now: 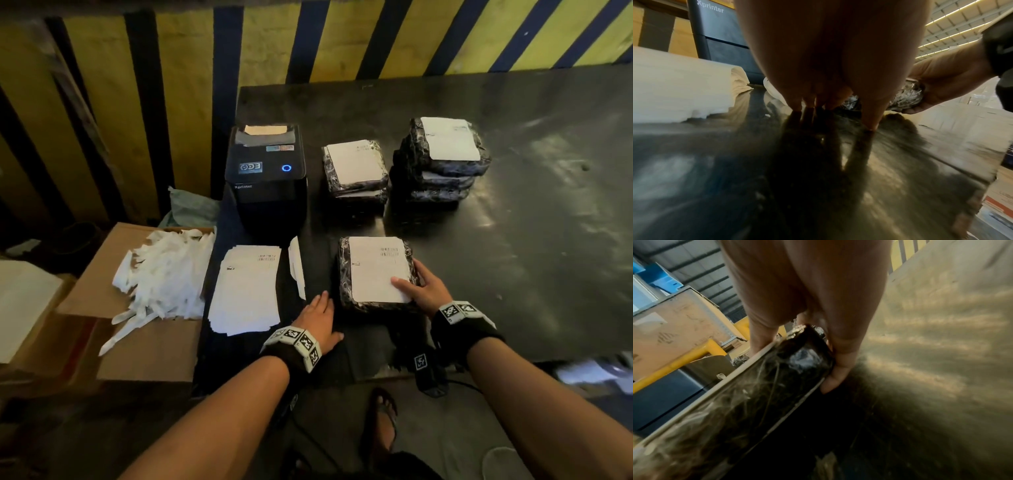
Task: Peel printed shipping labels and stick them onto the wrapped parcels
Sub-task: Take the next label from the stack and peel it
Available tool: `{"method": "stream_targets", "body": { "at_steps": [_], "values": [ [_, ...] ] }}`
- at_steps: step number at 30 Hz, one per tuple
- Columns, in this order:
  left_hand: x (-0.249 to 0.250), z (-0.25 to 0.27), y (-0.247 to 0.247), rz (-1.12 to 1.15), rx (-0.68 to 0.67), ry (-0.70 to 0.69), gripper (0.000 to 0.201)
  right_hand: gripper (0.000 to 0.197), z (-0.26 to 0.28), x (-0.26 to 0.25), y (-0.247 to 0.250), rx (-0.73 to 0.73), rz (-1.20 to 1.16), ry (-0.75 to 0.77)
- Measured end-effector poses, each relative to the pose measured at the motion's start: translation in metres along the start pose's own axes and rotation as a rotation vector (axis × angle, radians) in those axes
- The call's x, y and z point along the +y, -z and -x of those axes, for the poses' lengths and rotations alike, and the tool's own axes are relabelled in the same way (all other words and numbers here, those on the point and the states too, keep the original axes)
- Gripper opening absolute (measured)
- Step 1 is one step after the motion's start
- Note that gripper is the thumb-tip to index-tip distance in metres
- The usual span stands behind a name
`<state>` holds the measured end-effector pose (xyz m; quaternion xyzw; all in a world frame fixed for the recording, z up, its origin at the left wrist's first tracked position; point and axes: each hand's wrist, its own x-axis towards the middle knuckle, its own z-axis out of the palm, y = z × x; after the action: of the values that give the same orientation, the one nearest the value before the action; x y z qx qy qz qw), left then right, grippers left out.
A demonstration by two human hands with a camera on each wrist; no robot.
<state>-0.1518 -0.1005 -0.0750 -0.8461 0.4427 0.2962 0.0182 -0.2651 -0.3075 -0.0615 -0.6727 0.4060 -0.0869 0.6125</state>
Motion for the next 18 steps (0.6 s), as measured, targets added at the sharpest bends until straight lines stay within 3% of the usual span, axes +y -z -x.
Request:
{"method": "stream_targets", "body": {
  "at_steps": [14,18],
  "values": [
    [0.003,0.008,0.024,0.058,-0.07,0.029,0.074,0.068,-0.015,-0.019,0.006,-0.182,0.34,0.074],
    [0.006,0.007,0.034,0.088,-0.089,0.067,0.065,0.07,-0.02,-0.026,0.012,-0.217,0.54,0.018]
  ]
}}
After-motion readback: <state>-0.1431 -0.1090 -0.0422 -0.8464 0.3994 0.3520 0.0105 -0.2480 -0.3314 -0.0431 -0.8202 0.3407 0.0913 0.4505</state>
